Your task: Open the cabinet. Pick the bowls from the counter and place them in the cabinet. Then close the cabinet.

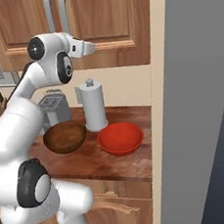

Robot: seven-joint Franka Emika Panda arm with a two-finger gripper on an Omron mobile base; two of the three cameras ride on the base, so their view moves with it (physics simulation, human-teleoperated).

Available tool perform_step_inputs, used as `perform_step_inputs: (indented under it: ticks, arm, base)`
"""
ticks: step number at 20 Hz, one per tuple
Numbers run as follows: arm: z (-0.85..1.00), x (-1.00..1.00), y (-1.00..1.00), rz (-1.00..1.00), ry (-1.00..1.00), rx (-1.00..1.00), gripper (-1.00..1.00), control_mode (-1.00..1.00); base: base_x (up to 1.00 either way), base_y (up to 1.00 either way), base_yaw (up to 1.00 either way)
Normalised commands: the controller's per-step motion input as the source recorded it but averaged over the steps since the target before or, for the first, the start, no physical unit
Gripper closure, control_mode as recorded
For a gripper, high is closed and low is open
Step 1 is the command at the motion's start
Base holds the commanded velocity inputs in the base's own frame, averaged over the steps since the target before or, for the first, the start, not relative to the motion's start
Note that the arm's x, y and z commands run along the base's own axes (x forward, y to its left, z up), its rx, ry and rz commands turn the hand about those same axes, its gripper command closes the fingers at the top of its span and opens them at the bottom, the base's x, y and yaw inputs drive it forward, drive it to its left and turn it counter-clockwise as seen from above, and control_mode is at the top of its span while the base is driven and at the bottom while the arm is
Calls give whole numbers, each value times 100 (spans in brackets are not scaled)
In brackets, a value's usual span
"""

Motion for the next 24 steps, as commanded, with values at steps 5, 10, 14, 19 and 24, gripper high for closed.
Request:
perform_step_inputs:
  ticks: [5,10,14,19,24]
  arm:
    - [-10,-60,-100,5,0,49,100,-100]
    - [-12,-74,-100,3,-6,47,100,-100]
    - [-27,-78,-100,1,-40,27,100,-100]
    - [-32,-94,-94,0,-61,4,100,-100]
    - [-33,-97,-57,-15,-46,0,100,-100]
  base:
    - [0,0,0]
    - [0,0,0]
    - [0,0,0]
    - [0,0,0]
    - [0,0,0]
